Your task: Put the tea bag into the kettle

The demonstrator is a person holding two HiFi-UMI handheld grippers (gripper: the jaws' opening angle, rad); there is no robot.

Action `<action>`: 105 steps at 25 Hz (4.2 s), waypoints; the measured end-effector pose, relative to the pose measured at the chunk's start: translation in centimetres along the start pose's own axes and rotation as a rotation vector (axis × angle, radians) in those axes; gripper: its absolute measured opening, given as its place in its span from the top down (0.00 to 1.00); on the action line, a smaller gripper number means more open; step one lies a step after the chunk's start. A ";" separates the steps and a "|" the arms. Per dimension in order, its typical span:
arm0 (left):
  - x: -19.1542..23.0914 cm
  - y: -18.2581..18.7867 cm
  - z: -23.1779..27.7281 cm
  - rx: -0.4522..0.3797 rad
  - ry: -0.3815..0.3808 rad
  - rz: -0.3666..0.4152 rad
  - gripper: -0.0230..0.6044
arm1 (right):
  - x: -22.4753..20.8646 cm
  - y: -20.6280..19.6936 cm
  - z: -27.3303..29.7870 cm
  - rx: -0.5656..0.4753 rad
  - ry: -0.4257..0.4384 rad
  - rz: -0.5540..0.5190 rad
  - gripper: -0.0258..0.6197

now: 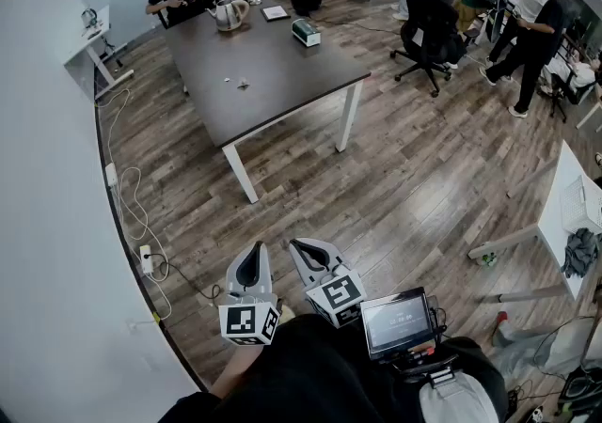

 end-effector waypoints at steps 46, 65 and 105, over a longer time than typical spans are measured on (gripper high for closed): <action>10.1 4.3 6.2 0.056 0.030 0.119 0.96 | -1.8 5.8 9.6 -0.073 -0.067 -0.018 0.95; 12.7 7.4 22.0 0.059 0.044 0.161 0.96 | -15.2 10.9 18.7 -0.104 -0.060 -0.023 0.95; 23.4 7.4 31.3 0.107 0.136 0.134 0.96 | -20.4 13.2 33.0 -0.015 0.012 -0.009 0.95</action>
Point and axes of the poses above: the fingertips, and each gripper's own axes: z forward along the fingers, x to its left, y out of its top, the point moved 8 cm from there along -z, backward along the fingers, and after that the axes turned 1 degree about x, right-handed, at the moved point
